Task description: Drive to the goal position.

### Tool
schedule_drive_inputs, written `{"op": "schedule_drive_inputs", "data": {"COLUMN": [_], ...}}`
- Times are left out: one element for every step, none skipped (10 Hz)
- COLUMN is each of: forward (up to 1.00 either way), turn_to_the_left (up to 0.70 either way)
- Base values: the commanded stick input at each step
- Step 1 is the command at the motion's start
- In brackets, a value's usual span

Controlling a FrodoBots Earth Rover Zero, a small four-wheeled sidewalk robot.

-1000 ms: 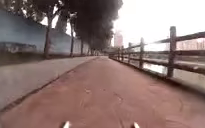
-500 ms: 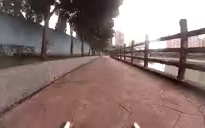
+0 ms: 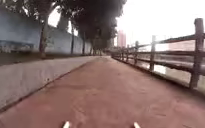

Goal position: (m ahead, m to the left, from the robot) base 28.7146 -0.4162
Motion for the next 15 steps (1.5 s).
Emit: {"op": "schedule_drive_inputs", "data": {"forward": [0.70, 0.70, 0.70, 0.70, 0.70, 0.70, 0.70, 0.70, 0.70, 0.70, 0.70, 0.70, 0.70, 0.70, 0.70], "turn_to_the_left": [0.00, 0.00, 0.00, 0.00, 0.00, 0.00, 0.00, 0.00, 0.00, 0.00, 0.00, 0.00, 0.00, 0.00, 0.00]}}
